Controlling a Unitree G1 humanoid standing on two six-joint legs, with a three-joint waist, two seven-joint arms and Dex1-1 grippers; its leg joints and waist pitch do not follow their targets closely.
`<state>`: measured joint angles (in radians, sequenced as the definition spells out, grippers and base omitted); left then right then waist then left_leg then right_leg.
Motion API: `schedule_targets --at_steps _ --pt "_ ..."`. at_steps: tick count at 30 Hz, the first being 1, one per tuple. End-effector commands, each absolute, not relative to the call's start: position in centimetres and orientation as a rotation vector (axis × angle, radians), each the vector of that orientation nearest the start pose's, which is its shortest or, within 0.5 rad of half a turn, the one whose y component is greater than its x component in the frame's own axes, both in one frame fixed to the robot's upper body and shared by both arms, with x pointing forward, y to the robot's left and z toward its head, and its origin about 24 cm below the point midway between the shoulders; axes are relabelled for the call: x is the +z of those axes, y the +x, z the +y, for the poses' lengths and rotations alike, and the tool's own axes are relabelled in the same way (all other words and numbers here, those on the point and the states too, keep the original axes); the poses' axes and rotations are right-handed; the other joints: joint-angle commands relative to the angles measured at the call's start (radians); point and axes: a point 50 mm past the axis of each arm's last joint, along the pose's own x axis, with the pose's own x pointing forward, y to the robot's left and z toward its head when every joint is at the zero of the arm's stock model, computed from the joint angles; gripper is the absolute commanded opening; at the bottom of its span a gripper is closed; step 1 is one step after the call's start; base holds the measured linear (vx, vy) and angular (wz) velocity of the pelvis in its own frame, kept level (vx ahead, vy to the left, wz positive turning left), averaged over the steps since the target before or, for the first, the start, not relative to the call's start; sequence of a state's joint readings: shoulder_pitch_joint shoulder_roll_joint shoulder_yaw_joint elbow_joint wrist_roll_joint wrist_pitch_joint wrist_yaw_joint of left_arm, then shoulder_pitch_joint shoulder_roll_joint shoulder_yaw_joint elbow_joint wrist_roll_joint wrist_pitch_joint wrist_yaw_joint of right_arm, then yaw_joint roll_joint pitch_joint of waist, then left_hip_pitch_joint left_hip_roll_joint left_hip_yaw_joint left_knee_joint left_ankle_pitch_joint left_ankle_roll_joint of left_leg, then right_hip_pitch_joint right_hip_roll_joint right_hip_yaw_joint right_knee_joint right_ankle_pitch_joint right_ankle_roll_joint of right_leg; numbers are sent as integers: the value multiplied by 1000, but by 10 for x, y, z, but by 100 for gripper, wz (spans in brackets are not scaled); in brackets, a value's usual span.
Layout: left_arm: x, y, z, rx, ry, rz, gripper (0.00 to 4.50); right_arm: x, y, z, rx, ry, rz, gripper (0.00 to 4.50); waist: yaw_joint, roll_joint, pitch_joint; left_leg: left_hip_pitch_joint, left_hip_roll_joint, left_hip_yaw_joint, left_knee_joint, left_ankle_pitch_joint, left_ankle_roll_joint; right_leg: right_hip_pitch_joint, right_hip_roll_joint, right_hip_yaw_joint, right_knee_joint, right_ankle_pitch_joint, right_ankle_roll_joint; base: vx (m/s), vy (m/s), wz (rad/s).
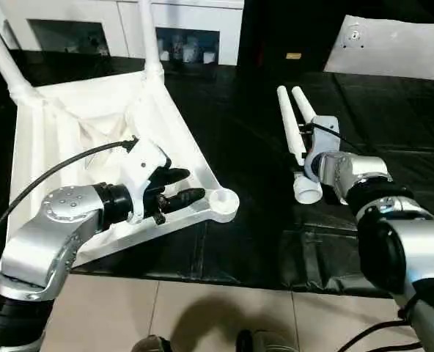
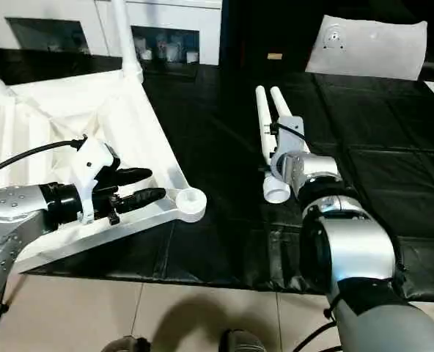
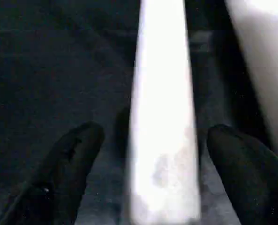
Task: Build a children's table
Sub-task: Pick table leg
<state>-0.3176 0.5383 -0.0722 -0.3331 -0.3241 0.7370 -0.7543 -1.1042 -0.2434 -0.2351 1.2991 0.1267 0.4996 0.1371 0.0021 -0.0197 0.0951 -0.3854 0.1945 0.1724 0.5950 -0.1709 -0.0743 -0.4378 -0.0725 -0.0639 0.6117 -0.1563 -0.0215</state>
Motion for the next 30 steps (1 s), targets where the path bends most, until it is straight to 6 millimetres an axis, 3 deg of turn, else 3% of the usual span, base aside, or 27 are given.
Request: schedule_targets --at_steps 1,16,17,18,19,20,22,23,25,26,30 --pt "141 269 157 -903 231 236 277 77 392 -168 75 193 718 364 -1 10 -62 15 18 3 -63 -272 2 57 -39 39 -66 -258 -206 0 0 0" --pt "144 271 153 -920 249 228 277 80 389 -175 75 223 783 239 2 9 -74 12 17 5 -58 -229 0 64 -42 39 -61 -223 -221 0 0 0" --pt "143 271 153 -920 252 229 277 80 389 -175 80 220 781 225 4 14 -75 13 17 4 -58 -228 -2 65 -43 39 -60 -222 -222 0 0 0" --pt "143 271 153 -920 253 231 277 81 390 -175 83 218 780 217 2 12 -75 13 18 4 -58 -231 -2 64 -42 38 -60 -221 -223 0 0 0" --pt "143 272 154 -917 256 231 277 81 390 -174 93 206 772 211 5 20 -77 13 17 3 -57 -231 -2 65 -43 38 -58 -214 -227 0 0 0" --pt "143 272 154 -915 258 231 277 82 391 -174 99 197 765 200 3 16 -77 13 18 4 -57 -227 0 66 -42 38 -59 -203 -231 0 0 0" --pt "142 273 155 -907 263 232 277 83 393 -174 98 204 726 200 4 20 -78 13 18 3 -57 -228 -3 66 -42 38 -58 -194 -237 0 0 0" --pt "142 274 155 -906 263 232 277 82 393 -175 83 227 721 193 7 28 -79 14 18 2 -56 -230 -5 66 -43 37 -55 -187 -241 0 0 0" --pt "142 274 154 -907 263 231 277 81 392 -176 73 235 725 193 6 22 -79 13 17 4 -55 -234 -2 67 -42 38 -56 -184 -247 0 0 0" --pt "141 275 154 -905 262 229 277 81 392 -177 58 247 720 187 7 27 -80 14 17 2 -55 -235 -4 68 -43 37 -55 -187 -249 0 0 0" --pt "141 279 148 -886 246 218 277 82 394 -180 45 296 653 185 7 27 -84 14 17 3 -52 -243 -10 70 -43 37 -55 -187 -246 0 0 0"
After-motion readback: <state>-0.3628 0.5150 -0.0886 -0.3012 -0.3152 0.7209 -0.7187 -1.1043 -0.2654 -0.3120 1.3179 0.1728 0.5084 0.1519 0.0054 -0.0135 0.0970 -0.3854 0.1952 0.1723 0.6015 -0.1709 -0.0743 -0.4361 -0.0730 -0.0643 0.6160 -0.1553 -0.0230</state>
